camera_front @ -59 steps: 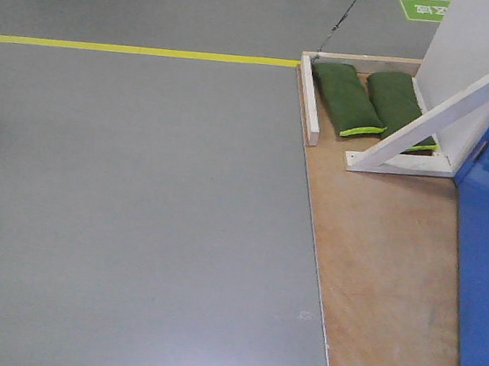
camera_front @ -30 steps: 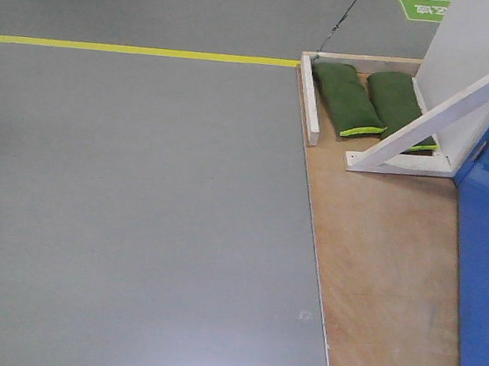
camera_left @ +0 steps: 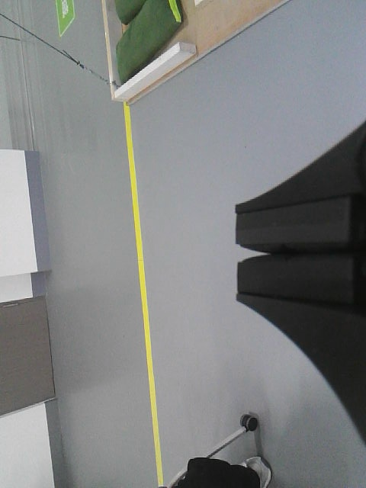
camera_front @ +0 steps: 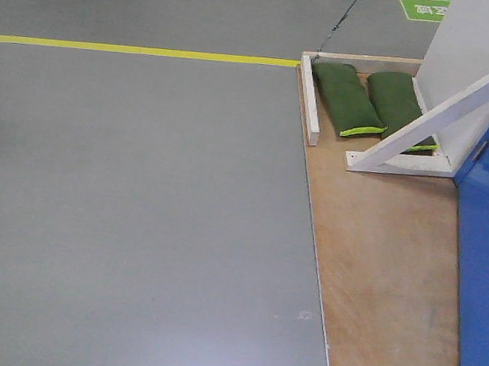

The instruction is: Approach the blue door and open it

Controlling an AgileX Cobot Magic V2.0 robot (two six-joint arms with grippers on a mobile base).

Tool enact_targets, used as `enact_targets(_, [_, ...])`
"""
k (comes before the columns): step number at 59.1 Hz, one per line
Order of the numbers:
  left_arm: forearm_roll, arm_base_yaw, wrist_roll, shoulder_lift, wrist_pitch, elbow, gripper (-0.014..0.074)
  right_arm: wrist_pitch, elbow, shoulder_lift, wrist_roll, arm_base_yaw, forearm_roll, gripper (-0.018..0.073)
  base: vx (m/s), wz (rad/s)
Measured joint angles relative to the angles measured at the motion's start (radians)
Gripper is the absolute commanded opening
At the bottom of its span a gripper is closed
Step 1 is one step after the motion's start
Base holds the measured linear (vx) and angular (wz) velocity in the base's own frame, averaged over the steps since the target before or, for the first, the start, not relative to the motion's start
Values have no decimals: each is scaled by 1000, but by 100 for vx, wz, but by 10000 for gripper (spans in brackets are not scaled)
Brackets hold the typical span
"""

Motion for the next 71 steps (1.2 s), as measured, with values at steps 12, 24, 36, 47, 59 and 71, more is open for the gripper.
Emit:
enact_targets(12, [0,0,0,0,0,0,70,-21,-117,122,0,-178,187,2,0,0])
enact_targets(24, [0,0,0,0,0,0,70,-45,-195,208,0,-333,295,2,0,0])
enact_targets(36, [0,0,0,0,0,0,70,-80,-232,236,0,-433,311,2,0,0])
enact_targets(47, [0,0,0,0,0,0,70,-111,-279,324,0,-446,314,2,0,0])
enact_targets(59, [0,0,0,0,0,0,70,24,-369,431,0,-446,310,2,0,0])
enact_targets(71, [0,0,0,0,0,0,70,161,-396,441,-1,-449,299,2,0,0])
